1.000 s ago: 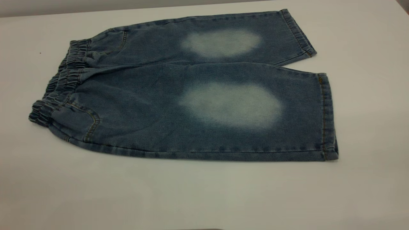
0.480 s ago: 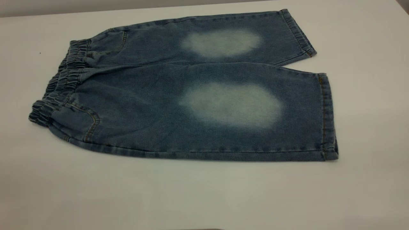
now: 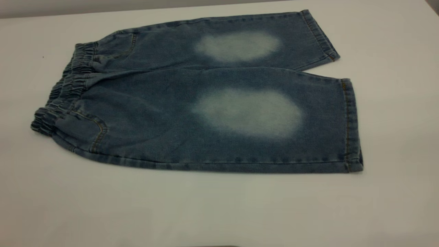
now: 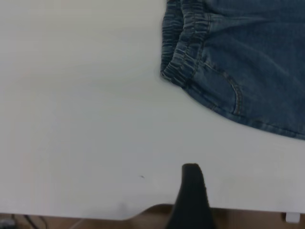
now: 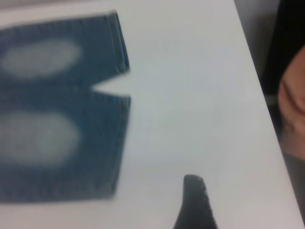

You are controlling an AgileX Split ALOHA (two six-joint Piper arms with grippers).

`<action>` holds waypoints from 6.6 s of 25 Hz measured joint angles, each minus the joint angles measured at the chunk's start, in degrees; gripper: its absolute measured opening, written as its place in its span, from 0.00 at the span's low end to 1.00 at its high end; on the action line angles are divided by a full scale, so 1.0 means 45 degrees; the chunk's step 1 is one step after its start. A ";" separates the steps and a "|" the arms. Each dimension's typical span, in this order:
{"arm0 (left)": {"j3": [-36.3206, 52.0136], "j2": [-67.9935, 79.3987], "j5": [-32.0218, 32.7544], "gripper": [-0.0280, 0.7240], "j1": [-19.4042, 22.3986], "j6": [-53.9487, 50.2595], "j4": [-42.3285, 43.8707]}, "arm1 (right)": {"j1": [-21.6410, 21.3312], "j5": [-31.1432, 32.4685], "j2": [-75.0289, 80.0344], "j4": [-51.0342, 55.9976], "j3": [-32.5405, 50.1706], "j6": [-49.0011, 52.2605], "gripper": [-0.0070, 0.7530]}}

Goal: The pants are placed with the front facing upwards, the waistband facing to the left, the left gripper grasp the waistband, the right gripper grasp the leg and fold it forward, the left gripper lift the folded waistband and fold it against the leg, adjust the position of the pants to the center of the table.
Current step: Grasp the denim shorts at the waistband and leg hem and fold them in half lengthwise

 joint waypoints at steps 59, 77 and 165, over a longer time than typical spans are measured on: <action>-0.4435 2.0681 -0.7697 0.70 0.0255 -0.0399 -0.0710 | 0.0000 -0.1944 0.7843 0.4091 -0.2104 -0.3898 0.59; -0.5156 2.0371 -0.7341 0.09 0.0229 0.0048 -0.0810 | 0.0000 -0.1069 0.8948 0.4081 -0.3586 -0.4338 0.59; -0.6057 1.9991 -0.7632 0.09 0.0229 0.4783 -0.7359 | 0.8075 -0.6685 2.0770 -0.1005 -0.6298 -0.1046 0.06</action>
